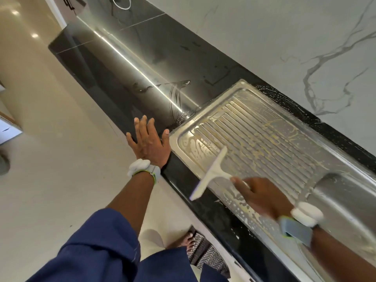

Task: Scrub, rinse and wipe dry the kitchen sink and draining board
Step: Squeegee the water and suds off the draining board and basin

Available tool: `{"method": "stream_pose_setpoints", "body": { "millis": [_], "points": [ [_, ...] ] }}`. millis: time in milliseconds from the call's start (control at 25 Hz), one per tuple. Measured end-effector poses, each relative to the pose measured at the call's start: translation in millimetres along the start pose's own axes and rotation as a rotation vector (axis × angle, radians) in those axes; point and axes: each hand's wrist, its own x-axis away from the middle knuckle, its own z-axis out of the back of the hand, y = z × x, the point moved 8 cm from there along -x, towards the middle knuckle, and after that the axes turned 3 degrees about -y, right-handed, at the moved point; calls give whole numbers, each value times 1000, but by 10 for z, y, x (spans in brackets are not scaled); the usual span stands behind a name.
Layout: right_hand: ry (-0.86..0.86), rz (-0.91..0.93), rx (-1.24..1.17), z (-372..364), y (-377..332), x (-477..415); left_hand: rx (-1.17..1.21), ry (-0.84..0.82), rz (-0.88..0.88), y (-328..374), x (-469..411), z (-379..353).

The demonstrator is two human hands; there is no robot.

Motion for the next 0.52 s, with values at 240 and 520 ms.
{"method": "stream_pose_setpoints", "body": {
  "millis": [240, 520],
  "points": [
    [38, -7, 65, -304, -96, -2, 13, -117, 64, 35, 551, -113],
    [-31, -131, 189, -153, 970, 1444, 70, -159, 65, 169, 1163, -8]
  ]
}}
